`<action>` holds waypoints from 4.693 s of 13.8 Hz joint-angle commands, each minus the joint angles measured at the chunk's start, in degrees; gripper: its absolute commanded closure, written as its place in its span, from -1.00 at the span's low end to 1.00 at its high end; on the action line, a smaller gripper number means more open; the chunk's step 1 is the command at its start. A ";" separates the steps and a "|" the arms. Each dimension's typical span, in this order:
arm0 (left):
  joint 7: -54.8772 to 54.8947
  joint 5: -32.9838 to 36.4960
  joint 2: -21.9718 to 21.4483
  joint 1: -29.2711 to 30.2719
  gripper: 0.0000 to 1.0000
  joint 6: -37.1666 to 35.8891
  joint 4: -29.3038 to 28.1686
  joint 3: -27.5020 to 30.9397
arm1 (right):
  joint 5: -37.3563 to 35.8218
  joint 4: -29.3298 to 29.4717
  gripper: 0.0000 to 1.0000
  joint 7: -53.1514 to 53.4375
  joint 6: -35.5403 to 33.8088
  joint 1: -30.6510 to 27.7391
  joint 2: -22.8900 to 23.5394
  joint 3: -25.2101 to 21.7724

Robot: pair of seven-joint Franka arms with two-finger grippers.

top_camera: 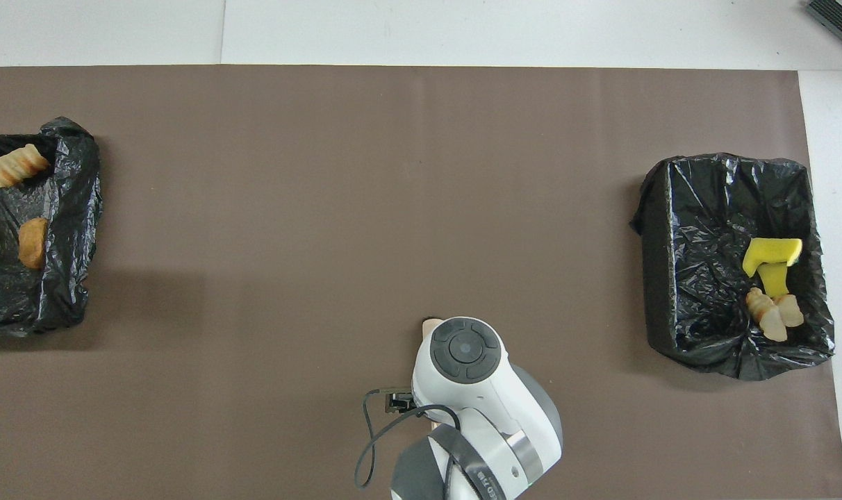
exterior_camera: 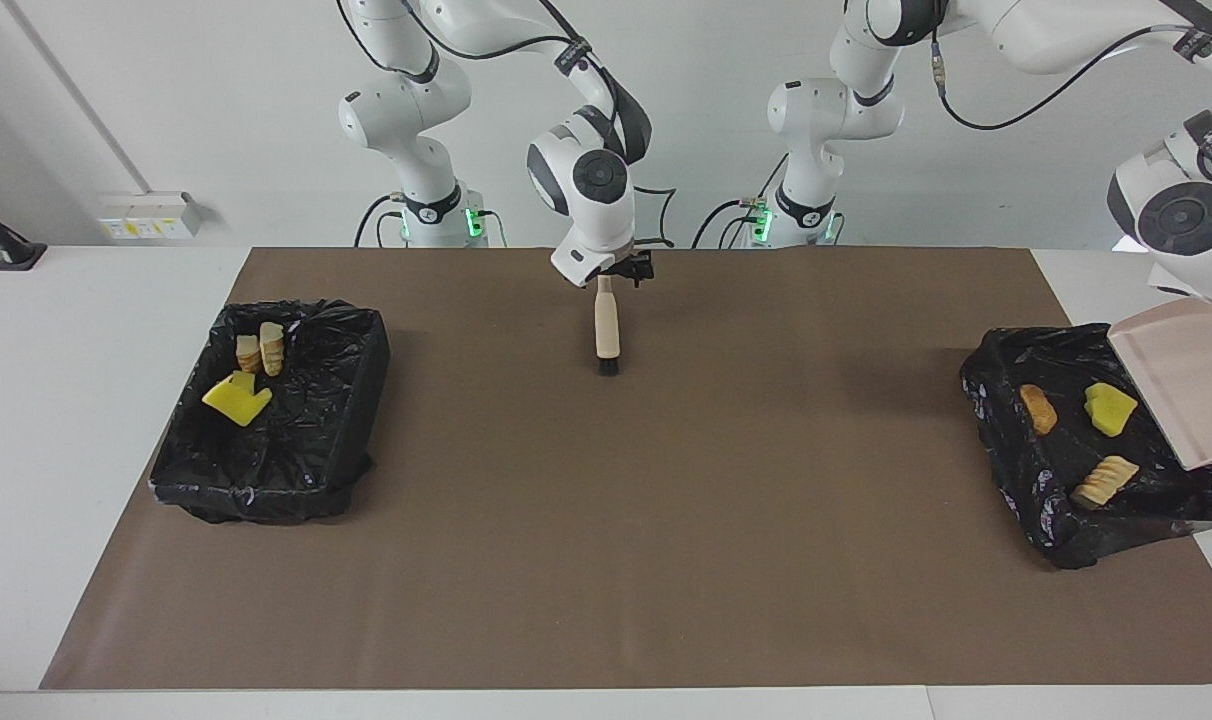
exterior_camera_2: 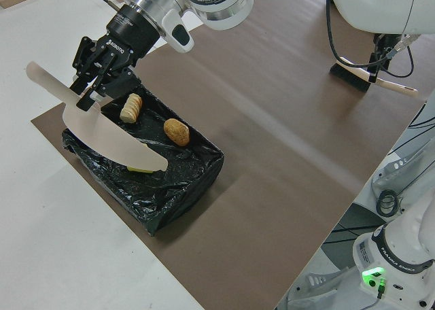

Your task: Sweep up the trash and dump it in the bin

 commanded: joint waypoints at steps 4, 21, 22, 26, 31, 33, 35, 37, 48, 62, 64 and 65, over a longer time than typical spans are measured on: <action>-1.47 -7.28 -4.36 0.21 1.00 -4.70 2.84 -6.77 | -5.32 4.20 -1.00 -4.26 -9.87 -7.38 -7.72 -0.07; -85.43 -41.35 8.28 -0.93 1.00 -9.20 3.11 -43.41 | -17.72 22.76 -1.00 -31.60 -20.34 -29.71 -10.99 -12.99; -91.23 -42.05 9.77 -1.54 1.00 -8.58 4.25 -45.60 | -17.72 22.75 -1.00 -31.60 -20.44 -30.76 -10.99 -11.86; -108.90 -45.66 15.84 -5.67 1.00 -5.70 9.52 -48.70 | -17.63 22.93 -1.00 -31.43 -19.83 -31.83 -10.64 -9.99; -124.41 -45.39 27.35 -11.56 1.00 -2.95 21.92 -49.49 | -17.63 23.01 -1.00 -30.81 -19.65 -30.15 -10.73 -12.02; -124.78 -45.39 27.54 -11.48 1.00 -2.86 22.10 -49.58 | -17.63 23.01 -1.00 -31.16 -20.43 -30.33 -10.81 -12.02; -124.52 -45.13 27.80 -11.39 1.00 -2.16 21.66 -49.58 | -17.63 23.10 -1.00 -31.08 -20.35 -30.24 -10.81 -11.76; -124.60 -44.61 27.62 -11.74 0.02 -2.68 21.66 -49.58 | -17.63 23.10 -1.00 -31.16 -20.35 -30.24 -10.81 -11.76; -115.50 -46.18 3.13 -8.59 -1.00 -6.37 4.27 -38.96 | -17.63 23.10 -1.00 -31.16 -20.35 -30.24 -10.81 -11.76; -80.22 -63.76 -17.03 2.57 -1.00 -36.69 11.80 -23.64 | -17.63 23.10 -1.00 -31.16 -20.35 -30.24 -10.81 -11.76; -80.30 -63.59 -17.02 3.46 -1.00 -37.23 11.82 -24.35 | -17.63 23.10 -1.00 -31.16 -20.35 -30.24 -10.81 -11.76; -80.48 -63.50 -17.02 3.46 -1.00 -37.23 11.73 -24.53 | -17.63 23.10 -1.00 -31.16 -20.35 -30.24 -10.81 -11.76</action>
